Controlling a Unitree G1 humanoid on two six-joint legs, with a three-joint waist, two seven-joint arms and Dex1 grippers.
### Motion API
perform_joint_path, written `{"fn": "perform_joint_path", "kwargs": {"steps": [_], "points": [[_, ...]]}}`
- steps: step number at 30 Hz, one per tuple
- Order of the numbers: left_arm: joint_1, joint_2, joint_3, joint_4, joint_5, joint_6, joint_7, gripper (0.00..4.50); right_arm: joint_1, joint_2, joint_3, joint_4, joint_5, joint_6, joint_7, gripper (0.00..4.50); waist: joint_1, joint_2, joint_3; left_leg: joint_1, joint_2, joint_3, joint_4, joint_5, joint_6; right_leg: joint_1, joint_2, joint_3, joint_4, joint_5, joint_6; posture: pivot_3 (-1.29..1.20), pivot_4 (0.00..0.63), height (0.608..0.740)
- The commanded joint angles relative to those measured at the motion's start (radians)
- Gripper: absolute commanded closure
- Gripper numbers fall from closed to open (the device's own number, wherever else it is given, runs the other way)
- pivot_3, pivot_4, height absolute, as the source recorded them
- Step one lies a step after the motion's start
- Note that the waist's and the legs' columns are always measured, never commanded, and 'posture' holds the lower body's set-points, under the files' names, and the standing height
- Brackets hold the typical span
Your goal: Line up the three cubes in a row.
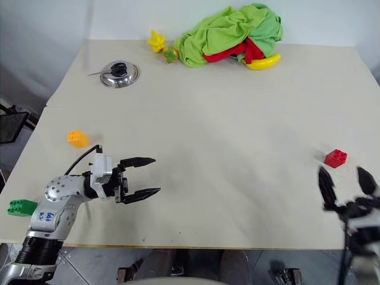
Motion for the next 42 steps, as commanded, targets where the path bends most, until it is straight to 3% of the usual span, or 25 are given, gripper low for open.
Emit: {"fn": "perform_joint_path", "kwargs": {"steps": [1,6,10,14,19,28,37,39,42], "points": [[-0.028,-0.035,-0.021,-0.015,0.006,-0.017,0.003,0.01,-0.043,-0.001,-0.013,-0.002,-0.005,0.030,-0.064,0.00,-0.006,0.000,0.000,0.001,0.000,0.001,0.000,0.000,0.000,0.000,0.000,0.001,0.000,0.000,0.000,0.00,0.150,0.740],[-0.028,-0.067,-0.021,-0.035,0.044,-0.026,0.064,0.01,-0.241,-0.119,-0.012,0.074,0.038,0.257,-0.225,0.00,-0.016,0.001,-0.001,0.002,0.001,0.004,0.000,0.000,0.000,-0.001,0.000,0.004,0.002,0.000,0.001,0.00,0.150,0.740],[-0.005,-0.064,-0.012,-0.065,0.046,-0.022,0.087,0.01,-0.391,-0.252,-0.001,0.185,0.098,0.482,-0.282,0.00,-0.008,0.002,-0.001,0.000,0.001,0.002,0.000,0.000,0.000,-0.002,-0.001,0.002,0.001,0.000,0.000,0.00,0.150,0.740],[0.015,-0.066,-0.015,-0.093,0.057,-0.026,0.110,0.01,-0.547,-0.312,0.025,0.328,0.092,0.602,-0.316,0.00,0.004,0.002,-0.001,-0.002,0.001,0.001,0.000,0.000,0.000,-0.003,-0.001,0.000,0.001,0.000,-0.001,0.00,0.150,0.740],[0.047,-0.064,-0.012,-0.137,0.064,-0.027,0.135,0.01,-0.717,-0.364,0.096,0.537,-0.027,0.648,-0.340,0.00,0.005,0.002,-0.001,-0.003,-0.002,0.001,0.000,0.001,0.002,-0.003,-0.002,0.000,0.000,0.000,0.000,0.00,0.150,0.740],[0.037,-0.068,-0.019,-0.156,0.074,-0.024,0.168,0.01,-0.821,-0.333,0.139,0.660,-0.132,0.650,-0.326,0.00,0.002,0.002,-0.001,-0.003,-0.002,0.002,0.000,0.001,0.002,-0.003,-0.002,0.000,0.000,0.000,0.001,0.00,0.150,0.740],[0.022,-0.064,-0.022,-0.143,0.067,-0.027,0.161,0.00,-0.817,-0.338,0.138,0.617,-0.136,0.661,-0.215,2.94,0.002,0.002,-0.001,-0.003,-0.002,0.001,0.000,0.001,0.002,-0.002,-0.002,0.000,0.000,0.001,0.001,0.00,0.150,0.740],[0.026,-0.061,-0.018,-0.145,0.066,-0.026,0.160,0.00,-0.803,-0.387,0.189,0.570,-0.132,0.631,-0.077,3.00,0.002,0.002,-0.001,-0.003,-0.001,0.001,0.000,0.001,0.002,-0.002,-0.002,-0.001,0.000,0.001,0.001,0.00,0.150,0.740],[0.037,-0.053,-0.008,-0.144,0.061,-0.023,0.157,0.00,-0.807,-0.491,0.331,0.488,-0.163,0.420,0.301,3.00,-0.002,0.006,0.000,-0.003,-0.002,0.002,0.000,0.001,0.002,-0.002,-0.002,0.000,-0.001,0.001,0.002,0.00,0.150,0.740]]}}
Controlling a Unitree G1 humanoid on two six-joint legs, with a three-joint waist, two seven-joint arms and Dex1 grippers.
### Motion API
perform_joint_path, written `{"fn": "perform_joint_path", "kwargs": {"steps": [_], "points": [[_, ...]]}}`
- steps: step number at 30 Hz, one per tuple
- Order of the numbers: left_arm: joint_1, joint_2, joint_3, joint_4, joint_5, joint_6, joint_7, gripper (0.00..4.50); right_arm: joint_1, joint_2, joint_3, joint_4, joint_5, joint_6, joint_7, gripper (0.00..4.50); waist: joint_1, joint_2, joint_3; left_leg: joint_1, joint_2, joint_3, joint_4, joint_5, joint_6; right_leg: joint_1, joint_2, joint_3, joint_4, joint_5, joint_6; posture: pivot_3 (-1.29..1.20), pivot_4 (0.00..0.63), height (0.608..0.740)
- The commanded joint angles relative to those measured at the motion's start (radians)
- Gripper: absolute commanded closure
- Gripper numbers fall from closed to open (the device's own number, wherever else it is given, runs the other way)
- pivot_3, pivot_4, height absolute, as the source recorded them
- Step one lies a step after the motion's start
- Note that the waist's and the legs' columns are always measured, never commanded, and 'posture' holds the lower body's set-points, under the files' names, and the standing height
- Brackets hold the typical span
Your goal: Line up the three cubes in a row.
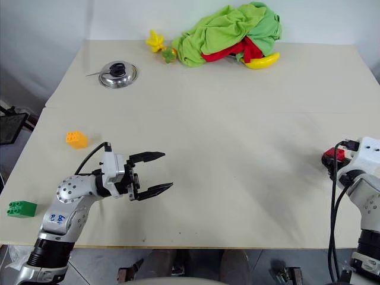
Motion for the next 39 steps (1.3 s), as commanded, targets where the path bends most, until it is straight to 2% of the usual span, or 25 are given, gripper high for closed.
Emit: {"fn": "perform_joint_path", "kwargs": {"steps": [1,4,7,11,14,20,25,27,30,34,39], "points": [[0.008,0.014,0.018,-0.024,-0.009,-0.010,-0.010,0.00,-0.044,-0.098,0.110,-0.114,-0.013,-0.233,0.387,3.00,-0.005,0.001,0.000,0.001,0.001,0.001,0.000,0.000,0.000,0.000,0.000,0.001,0.000,0.000,0.000,0.00,0.150,0.740],[0.009,0.019,0.026,-0.012,-0.011,-0.006,-0.015,0.00,-0.120,-0.118,0.220,-0.047,-0.046,-0.403,0.647,3.00,-0.005,0.000,0.000,0.002,0.002,0.001,0.000,0.000,-0.001,0.000,0.002,0.000,-0.001,0.000,0.000,0.00,0.150,0.740],[0.012,0.024,0.033,-0.003,-0.008,-0.005,-0.018,0.00,-0.254,-0.128,0.435,0.120,-0.196,-0.604,0.922,3.00,-0.004,-0.001,0.000,0.002,0.002,0.000,0.001,0.000,-0.001,0.001,0.002,0.000,-0.001,0.000,0.000,0.00,0.150,0.740],[0.029,0.036,0.044,-0.028,-0.010,0.004,-0.009,0.00,-0.412,-0.044,0.589,0.357,-0.300,-0.810,1.137,3.00,0.000,-0.002,0.001,0.001,0.001,-0.002,0.002,0.000,-0.001,0.002,0.001,-0.002,-0.001,0.000,0.000,0.00,0.150,0.740],[0.053,0.046,0.063,-0.059,-0.011,0.009,0.005,0.00,-0.495,0.007,0.633,0.528,-0.346,-0.939,1.232,3.00,-0.002,-0.002,0.001,0.000,0.001,-0.003,0.002,0.000,-0.001,0.002,0.001,-0.003,-0.002,0.000,0.000,0.00,0.150,0.740],[0.098,0.064,0.096,-0.096,-0.011,0.014,0.027,0.00,-0.573,0.011,0.717,0.748,-0.348,-1.124,1.251,3.00,-0.002,-0.002,0.001,-0.001,0.000,-0.006,0.002,0.000,-0.001,0.003,0.000,-0.005,-0.002,0.000,0.000,0.00,0.150,0.740],[0.119,0.071,0.116,-0.101,-0.011,0.008,0.039,0.00,-0.606,0.017,0.739,0.821,-0.345,-1.124,1.251,3.00,-0.006,-0.002,0.001,0.000,0.001,-0.005,0.003,0.000,-0.001,0.004,0.000,-0.005,-0.001,0.000,0.000,0.00,0.150,0.740],[0.129,0.074,0.126,-0.104,-0.011,0.009,0.045,0.00,-0.616,0.020,0.736,0.824,-0.333,-1.068,1.251,2.24,-0.004,-0.002,0.001,0.000,0.001,-0.005,0.004,0.000,-0.001,0.004,0.000,-0.005,0.000,0.000,0.000,0.00,0.150,0.740],[0.146,0.069,0.156,-0.105,0.003,-0.007,0.078,0.00,-0.614,0.025,0.715,0.806,-0.304,-1.092,1.251,1.43,-0.006,-0.002,0.001,0.000,0.001,-0.006,0.005,0.000,-0.001,0.004,0.000,-0.004,0.000,0.000,0.000,0.00,0.150,0.740],[0.219,0.041,0.275,-0.151,-0.026,-0.007,0.174,0.00,-0.578,0.013,0.644,0.693,-0.220,-1.090,1.251,0.05,-0.008,-0.002,0.001,0.000,0.002,-0.006,0.006,0.000,-0.002,0.004,0.000,-0.004,0.000,0.000,0.000,0.00,0.150,0.740],[0.376,-0.058,0.494,-0.261,-0.078,-0.003,0.349,0.00,-0.430,0.016,0.498,0.411,-0.046,-0.943,1.241,0.02,-0.004,-0.002,0.002,-0.001,0.003,-0.007,0.006,-0.001,-0.002,0.004,0.000,-0.005,-0.001,0.000,0.000,0.00,0.150,0.740]]}}
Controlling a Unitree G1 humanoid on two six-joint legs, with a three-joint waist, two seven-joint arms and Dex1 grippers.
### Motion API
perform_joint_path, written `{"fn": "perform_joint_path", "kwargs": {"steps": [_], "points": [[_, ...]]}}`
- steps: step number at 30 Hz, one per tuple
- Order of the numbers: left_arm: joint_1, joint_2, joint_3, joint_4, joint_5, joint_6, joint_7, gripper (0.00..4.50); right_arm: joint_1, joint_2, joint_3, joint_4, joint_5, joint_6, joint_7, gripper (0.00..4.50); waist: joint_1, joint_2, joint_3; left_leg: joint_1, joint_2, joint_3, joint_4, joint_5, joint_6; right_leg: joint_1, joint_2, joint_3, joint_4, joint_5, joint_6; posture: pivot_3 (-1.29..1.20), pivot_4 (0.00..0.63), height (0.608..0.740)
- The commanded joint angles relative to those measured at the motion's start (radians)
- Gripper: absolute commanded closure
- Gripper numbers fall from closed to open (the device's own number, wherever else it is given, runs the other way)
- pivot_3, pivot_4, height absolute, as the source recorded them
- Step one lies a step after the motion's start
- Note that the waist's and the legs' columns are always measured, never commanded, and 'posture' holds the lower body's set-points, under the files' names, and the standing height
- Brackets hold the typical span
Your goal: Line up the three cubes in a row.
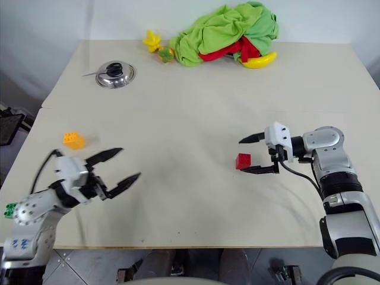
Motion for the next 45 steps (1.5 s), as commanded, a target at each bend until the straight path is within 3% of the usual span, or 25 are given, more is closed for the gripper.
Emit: {"fn": "perform_joint_path", "kwargs": {"steps": [1,6,10,15,20,29,35,45], "points": [[0.096,-0.050,0.149,-0.097,-0.048,-0.011,0.107,0.00,0.089,-0.010,-0.095,-0.199,0.131,0.105,0.042,0.02,0.004,0.000,0.000,0.000,0.000,0.000,0.000,0.000,0.000,0.000,0.000,0.000,0.000,0.000,0.000,0.00,0.150,0.740],[0.292,-0.174,0.432,-0.158,-0.107,-0.063,0.242,0.00,0.296,0.070,-0.139,-0.514,0.256,0.225,-0.058,0.02,0.007,-0.003,0.001,0.000,0.001,0.000,0.000,-0.002,0.000,0.001,0.000,0.000,-0.001,0.000,0.000,0.00,0.150,0.740],[0.419,-0.213,0.620,-0.179,-0.265,-0.038,0.292,0.00,0.388,0.155,-0.118,-0.656,0.261,0.240,-0.113,0.02,0.006,-0.005,0.002,0.001,0.001,0.000,0.001,-0.003,-0.001,0.000,-0.001,0.001,-0.001,0.000,0.000,0.00,0.150,0.740],[0.540,-0.281,0.732,-0.077,-0.327,-0.074,0.260,0.00,0.438,0.200,-0.107,-0.733,0.257,0.284,-0.149,0.02,0.007,-0.005,0.001,0.001,0.001,0.001,0.002,-0.009,-0.006,-0.001,-0.003,0.004,-0.003,-0.002,-0.003,0.00,0.150,0.740],[0.634,-0.378,0.687,0.018,-0.325,-0.094,0.158,0.00,0.431,0.235,-0.124,-0.705,0.231,0.255,-0.168,0.02,0.006,-0.009,-0.001,0.001,0.002,0.002,0.003,-0.013,-0.005,-0.001,-0.002,0.002,-0.004,-0.002,-0.004,0.00,0.150,0.740],[0.673,-0.434,0.549,0.025,-0.304,-0.077,0.110,0.00,0.461,0.270,-0.133,-0.730,0.261,0.246,-0.145,0.02,0.006,-0.012,-0.003,0.000,0.007,0.002,0.009,-0.021,-0.002,-0.001,-0.002,0.003,-0.004,-0.004,-0.007,0.00,0.150,0.740],[0.625,-0.372,0.523,0.024,-0.241,-0.078,0.178,0.00,0.477,0.262,-0.155,-0.747,0.258,0.231,-0.139,0.02,0.005,-0.012,-0.003,0.000,0.012,0.003,0.009,-0.022,-0.001,-0.001,0.001,0.002,-0.004,-0.005,-0.010,0.00,0.150,0.740],[0.451,-0.167,0.454,0.140,-0.152,0.057,0.298,0.00,0.491,0.253,-0.164,-0.761,0.242,0.243,-0.147,0.02,0.005,-0.011,-0.003,0.001,0.012,0.004,0.009,-0.022,-0.001,-0.001,0.003,0.000,0.001,-0.006,-0.010,0.00,0.150,0.740]]}}
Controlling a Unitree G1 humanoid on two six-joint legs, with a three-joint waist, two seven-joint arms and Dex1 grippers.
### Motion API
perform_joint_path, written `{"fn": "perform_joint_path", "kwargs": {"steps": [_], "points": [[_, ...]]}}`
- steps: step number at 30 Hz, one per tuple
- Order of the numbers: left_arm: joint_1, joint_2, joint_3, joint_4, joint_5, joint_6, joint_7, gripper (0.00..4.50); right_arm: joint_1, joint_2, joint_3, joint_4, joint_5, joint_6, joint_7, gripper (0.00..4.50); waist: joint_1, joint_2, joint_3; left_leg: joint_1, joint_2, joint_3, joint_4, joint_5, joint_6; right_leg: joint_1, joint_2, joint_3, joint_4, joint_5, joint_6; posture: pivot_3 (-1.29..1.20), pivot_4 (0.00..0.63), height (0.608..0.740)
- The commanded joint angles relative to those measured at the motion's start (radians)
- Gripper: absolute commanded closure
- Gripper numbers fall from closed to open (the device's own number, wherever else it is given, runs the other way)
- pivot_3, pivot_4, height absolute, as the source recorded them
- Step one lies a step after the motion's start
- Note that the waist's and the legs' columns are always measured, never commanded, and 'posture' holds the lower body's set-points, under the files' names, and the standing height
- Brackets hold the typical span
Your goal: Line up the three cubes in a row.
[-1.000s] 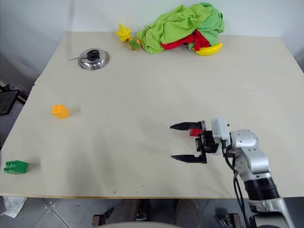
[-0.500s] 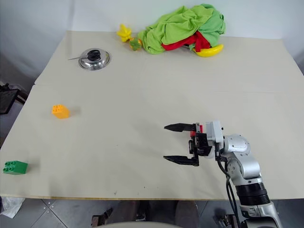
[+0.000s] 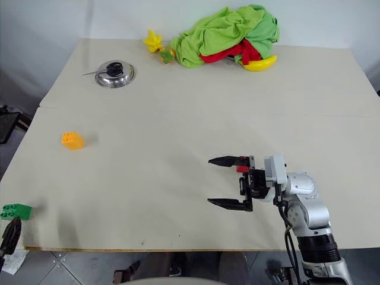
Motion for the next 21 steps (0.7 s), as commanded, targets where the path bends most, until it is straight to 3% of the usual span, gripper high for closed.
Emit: {"fn": "perform_joint_path", "kwargs": {"steps": [1,4,6,11,15,19,21], "points": [[-0.032,0.042,-0.013,0.063,0.030,0.036,0.021,0.00,0.006,-0.012,-0.019,-0.042,0.007,-0.001,-0.011,0.02,-0.002,0.000,0.000,0.000,0.000,0.000,0.000,0.000,0.000,0.000,0.002,0.000,0.000,0.000,0.000,0.00,0.150,0.740],[-0.066,0.075,-0.011,0.124,0.051,0.048,0.030,0.00,0.015,-0.016,-0.024,-0.055,-0.001,-0.003,-0.027,0.02,-0.004,0.000,0.000,0.000,0.000,0.002,0.000,0.000,0.000,0.000,0.004,0.000,0.000,0.000,0.000,0.00,0.150,0.740],[-0.071,0.081,-0.011,0.131,0.049,0.045,0.018,0.40,0.022,-0.020,-0.027,-0.060,-0.006,-0.006,-0.036,0.00,-0.003,-0.001,0.000,0.000,0.001,0.002,0.000,0.000,0.000,0.000,0.005,0.000,0.000,0.000,0.000,0.00,0.150,0.740],[-0.076,0.102,-0.026,0.140,0.055,0.030,-0.042,1.82,0.045,-0.035,-0.040,-0.071,-0.018,-0.017,-0.055,0.00,0.002,-0.001,0.000,0.000,0.000,0.002,0.000,0.000,0.000,0.000,0.005,0.000,0.000,0.000,0.000,0.00,0.150,0.740],[-0.099,0.168,-0.057,0.149,0.043,0.003,-0.185,3.03,0.078,-0.060,-0.065,-0.078,-0.033,-0.033,-0.073,0.00,0.004,-0.001,0.000,0.001,0.000,0.002,0.000,0.000,0.000,0.000,0.005,0.000,0.000,0.000,0.000,0.00,0.150,0.740],[-0.143,0.308,-0.165,0.085,0.028,-0.008,-0.432,3.01,0.130,-0.093,-0.130,-0.093,-0.036,-0.026,-0.106,0.00,0.005,-0.001,-0.001,0.001,0.000,0.003,0.001,0.000,0.000,0.000,0.005,0.000,0.000,0.000,0.000,0.00,0.150,0.740],[-0.240,0.407,-0.276,0.045,0.049,0.029,-0.506,3.01,0.165,-0.106,-0.171,-0.111,-0.027,-0.029,-0.119,0.00,0.005,0.000,-0.001,0.001,0.000,0.004,0.000,0.000,0.000,0.000,0.005,0.001,0.001,0.000,0.000,0.00,0.150,0.740]]}}
